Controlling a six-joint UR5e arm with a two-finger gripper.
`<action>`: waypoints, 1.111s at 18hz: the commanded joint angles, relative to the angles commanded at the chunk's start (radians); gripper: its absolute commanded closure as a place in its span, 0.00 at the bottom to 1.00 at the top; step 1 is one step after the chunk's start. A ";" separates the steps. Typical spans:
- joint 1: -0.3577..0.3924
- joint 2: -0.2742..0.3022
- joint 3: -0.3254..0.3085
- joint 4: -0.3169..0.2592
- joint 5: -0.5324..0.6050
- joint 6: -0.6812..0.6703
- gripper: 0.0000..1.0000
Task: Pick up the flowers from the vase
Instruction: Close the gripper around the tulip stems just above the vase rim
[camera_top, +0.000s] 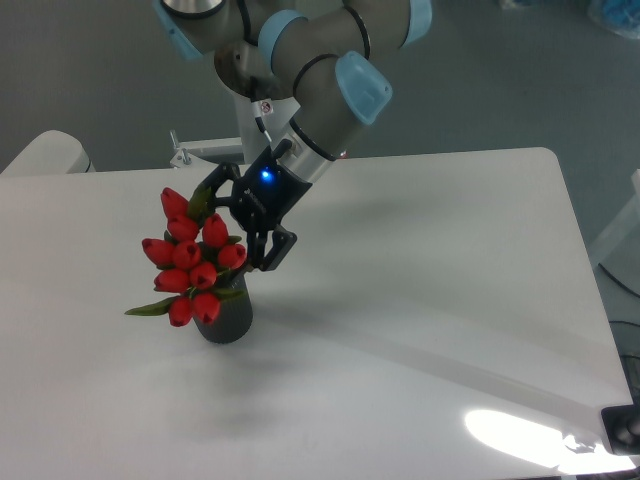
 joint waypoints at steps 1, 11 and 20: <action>-0.005 -0.009 0.000 0.008 -0.002 0.002 0.00; -0.015 -0.034 0.003 0.034 -0.015 -0.008 0.27; 0.000 -0.035 0.003 0.035 -0.023 0.002 0.53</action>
